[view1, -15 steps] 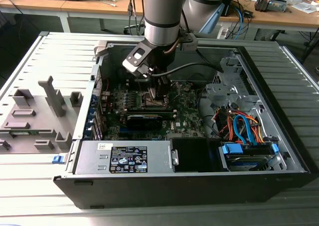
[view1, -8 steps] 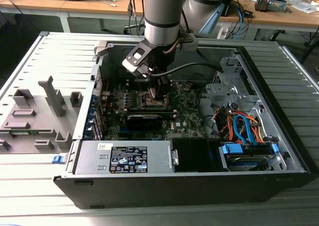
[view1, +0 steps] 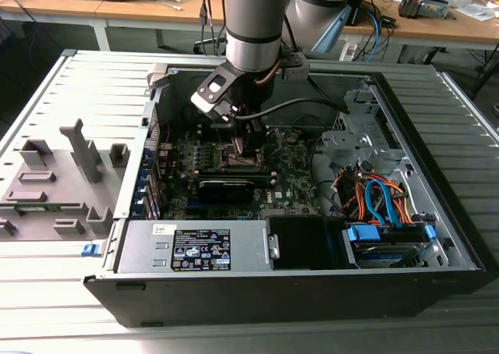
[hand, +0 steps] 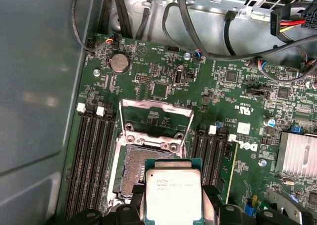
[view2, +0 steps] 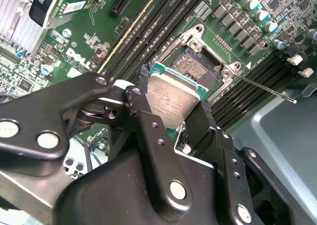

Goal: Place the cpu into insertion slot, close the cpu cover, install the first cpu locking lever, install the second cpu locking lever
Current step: 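Place the cpu into insertion slot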

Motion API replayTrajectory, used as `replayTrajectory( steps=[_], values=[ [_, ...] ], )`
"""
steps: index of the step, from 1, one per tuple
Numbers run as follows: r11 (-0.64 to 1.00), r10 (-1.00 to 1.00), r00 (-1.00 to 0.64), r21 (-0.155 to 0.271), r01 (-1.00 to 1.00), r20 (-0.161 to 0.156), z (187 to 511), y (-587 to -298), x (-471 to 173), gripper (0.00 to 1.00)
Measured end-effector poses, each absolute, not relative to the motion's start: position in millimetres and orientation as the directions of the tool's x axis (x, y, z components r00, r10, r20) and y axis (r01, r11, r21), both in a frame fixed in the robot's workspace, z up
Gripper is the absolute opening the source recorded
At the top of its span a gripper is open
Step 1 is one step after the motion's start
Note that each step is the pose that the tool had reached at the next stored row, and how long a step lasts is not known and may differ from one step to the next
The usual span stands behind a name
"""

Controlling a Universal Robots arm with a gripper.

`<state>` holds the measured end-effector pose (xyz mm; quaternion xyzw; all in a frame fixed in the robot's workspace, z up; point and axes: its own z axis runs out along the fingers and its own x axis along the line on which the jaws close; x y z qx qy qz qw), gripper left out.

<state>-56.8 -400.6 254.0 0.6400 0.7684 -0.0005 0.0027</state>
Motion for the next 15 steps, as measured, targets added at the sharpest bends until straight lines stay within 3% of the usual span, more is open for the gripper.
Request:
replayTrajectory(
  steps=[15],
  values=[
    [0.166, 0.986, -0.166, 0.003, 0.986, -0.005, 253.6, -400.6, -56.8, 0.54]
  ],
)
